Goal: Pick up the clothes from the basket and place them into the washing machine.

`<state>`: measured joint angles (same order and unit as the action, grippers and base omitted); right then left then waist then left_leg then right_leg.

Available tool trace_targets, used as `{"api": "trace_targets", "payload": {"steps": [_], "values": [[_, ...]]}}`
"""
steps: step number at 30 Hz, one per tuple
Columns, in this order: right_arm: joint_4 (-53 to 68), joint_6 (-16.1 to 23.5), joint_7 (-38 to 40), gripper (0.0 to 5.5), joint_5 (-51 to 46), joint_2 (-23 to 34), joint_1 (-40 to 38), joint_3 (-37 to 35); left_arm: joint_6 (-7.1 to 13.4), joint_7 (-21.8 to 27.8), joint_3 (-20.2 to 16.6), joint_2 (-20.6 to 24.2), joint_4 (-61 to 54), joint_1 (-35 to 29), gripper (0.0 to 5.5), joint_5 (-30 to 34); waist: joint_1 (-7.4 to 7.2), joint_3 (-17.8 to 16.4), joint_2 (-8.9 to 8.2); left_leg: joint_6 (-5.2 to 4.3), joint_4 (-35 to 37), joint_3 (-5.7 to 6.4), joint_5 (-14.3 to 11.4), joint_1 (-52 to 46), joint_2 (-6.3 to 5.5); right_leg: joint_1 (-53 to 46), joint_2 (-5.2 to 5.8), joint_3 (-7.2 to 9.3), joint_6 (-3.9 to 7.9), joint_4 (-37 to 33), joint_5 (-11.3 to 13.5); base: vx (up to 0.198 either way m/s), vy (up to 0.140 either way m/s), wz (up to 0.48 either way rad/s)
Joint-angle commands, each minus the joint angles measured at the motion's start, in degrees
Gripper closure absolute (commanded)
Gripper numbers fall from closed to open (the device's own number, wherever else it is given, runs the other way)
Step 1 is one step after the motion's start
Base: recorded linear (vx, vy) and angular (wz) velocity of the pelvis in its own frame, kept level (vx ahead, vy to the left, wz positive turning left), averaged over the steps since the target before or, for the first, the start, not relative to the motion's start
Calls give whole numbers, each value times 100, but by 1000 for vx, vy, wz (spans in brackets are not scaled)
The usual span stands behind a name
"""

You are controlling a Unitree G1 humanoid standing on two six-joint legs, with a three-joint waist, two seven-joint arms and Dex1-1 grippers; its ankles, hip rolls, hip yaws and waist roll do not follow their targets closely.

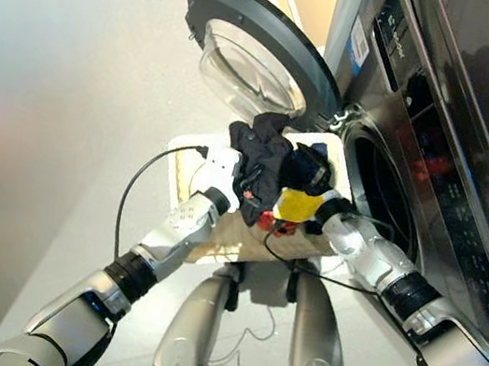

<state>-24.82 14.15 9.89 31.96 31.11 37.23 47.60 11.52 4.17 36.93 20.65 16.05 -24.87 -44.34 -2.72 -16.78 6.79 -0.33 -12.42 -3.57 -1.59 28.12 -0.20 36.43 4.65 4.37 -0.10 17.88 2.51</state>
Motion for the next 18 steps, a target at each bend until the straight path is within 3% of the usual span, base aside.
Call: {"api": "trace_targets", "payload": {"steps": [1,7,11,12,13,14,18], "values": [[224,232,74,0,168,-140,452,285,204,287,220,-60,-640,-284,550,-274,74,358,-144,-25,-337,-17,-56,236,-42,-457,-32,-107,580,-366,-93,0,0,0],[-558,172,-13,0,188,-522,927,669,207,475,535,-46,-900,-660,550,-353,130,424,-122,-32,-348,13,-62,253,-57,-468,-22,-104,565,-391,-99,0,0,0],[-787,78,-61,0,-76,-760,914,513,240,475,540,34,-1163,-737,550,-353,156,464,-110,-30,-350,18,-67,260,-65,-459,-12,-102,560,-402,-78,0,0,0],[-813,62,-81,73,-155,-791,877,455,243,471,516,50,-1244,-742,550,-351,157,468,-110,-27,-351,15,-68,263,-68,-456,-11,-99,559,-405,-79,0,0,0],[-843,43,-71,403,-218,-809,844,392,241,471,496,59,-1296,-732,550,-364,164,471,-110,-25,-340,15,-68,259,-73,-461,-8,-95,557,-418,-73,0,0,0],[-849,25,-62,550,-259,-826,815,349,227,475,490,66,-1359,-720,550,-381,171,471,-107,-22,-350,13,-68,265,-74,-463,-5,-96,555,-417,-68,0,0,0],[-902,11,-23,550,-440,-886,691,148,219,510,444,120,-1531,-662,550,-411,182,485,-100,-20,-330,4,-57,262,-76,-460,-1,-103,548,-427,-64,0,0,0]]}}
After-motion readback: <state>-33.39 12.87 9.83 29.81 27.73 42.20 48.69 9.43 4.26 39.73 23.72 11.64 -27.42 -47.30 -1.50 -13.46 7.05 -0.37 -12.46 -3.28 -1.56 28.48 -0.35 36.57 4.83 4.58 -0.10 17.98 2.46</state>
